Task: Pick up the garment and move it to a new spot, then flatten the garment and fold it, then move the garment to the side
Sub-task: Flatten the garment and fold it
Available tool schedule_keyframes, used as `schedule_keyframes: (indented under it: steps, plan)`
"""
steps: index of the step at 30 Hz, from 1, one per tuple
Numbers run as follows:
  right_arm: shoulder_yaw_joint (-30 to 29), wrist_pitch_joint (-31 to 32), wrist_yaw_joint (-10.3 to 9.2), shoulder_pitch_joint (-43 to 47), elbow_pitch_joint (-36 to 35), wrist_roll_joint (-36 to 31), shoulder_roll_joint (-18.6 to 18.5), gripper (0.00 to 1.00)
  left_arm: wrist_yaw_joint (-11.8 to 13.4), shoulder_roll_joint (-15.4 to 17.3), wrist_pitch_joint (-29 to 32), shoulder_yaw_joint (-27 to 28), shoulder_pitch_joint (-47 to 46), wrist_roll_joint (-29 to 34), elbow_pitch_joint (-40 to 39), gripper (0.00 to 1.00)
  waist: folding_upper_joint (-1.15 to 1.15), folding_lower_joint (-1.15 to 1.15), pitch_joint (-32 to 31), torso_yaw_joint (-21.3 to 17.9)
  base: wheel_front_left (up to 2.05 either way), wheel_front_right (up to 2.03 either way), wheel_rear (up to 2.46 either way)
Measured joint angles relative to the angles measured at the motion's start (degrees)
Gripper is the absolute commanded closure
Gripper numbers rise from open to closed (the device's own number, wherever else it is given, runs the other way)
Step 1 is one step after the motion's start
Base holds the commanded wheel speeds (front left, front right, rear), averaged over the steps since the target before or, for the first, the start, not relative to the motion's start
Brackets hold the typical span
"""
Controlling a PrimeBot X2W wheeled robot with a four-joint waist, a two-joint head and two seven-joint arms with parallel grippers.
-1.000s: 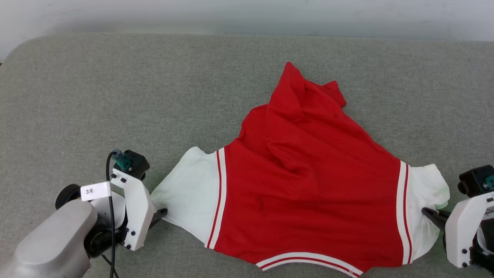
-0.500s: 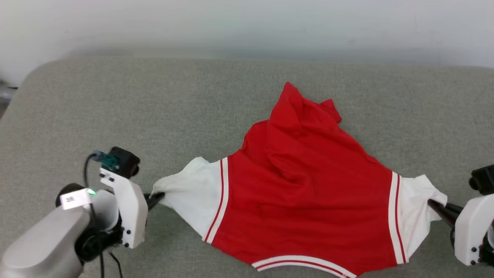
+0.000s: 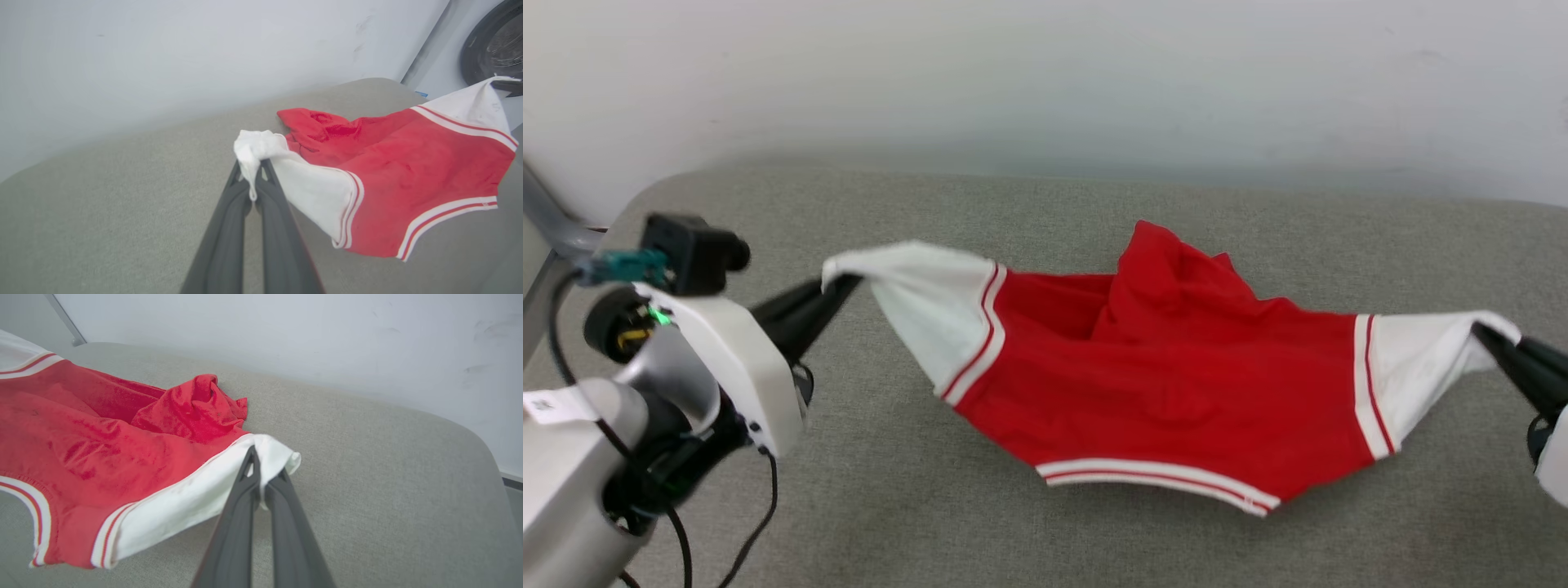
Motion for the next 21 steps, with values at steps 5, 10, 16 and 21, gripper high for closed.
schedule_keyframes:
  steps: [5,10,16,21]
  plan:
    - [-3.93,1.18,0.00,-3.25,-5.98,-0.04,0.98,1.00,2.52,1.45,-1.76,4.01,-3.10,0.41,-7.46,1.00,0.00,0.00,-0.39,0.17,0.00,0.00,0.00]
    - [-7.13,1.87,0.00,-7.77,-10.32,-0.55,2.37,1.00,3.49,1.67,-2.90,7.56,-7.45,0.37,-12.04,1.00,0.00,0.00,-0.01,0.30,0.00,0.00,0.00]
    - [-8.21,2.50,0.00,-14.14,-12.52,-1.02,4.32,1.00,3.61,0.56,-3.23,9.29,-13.40,1.27,-13.01,1.00,0.00,0.00,1.32,0.42,0.00,0.00,0.00]
    - [-7.76,2.71,0.00,-20.79,-11.61,-2.24,5.35,1.00,2.82,-1.13,-2.49,9.77,-19.58,1.96,-11.23,1.00,0.00,0.00,3.91,0.44,0.00,0.00,0.00]
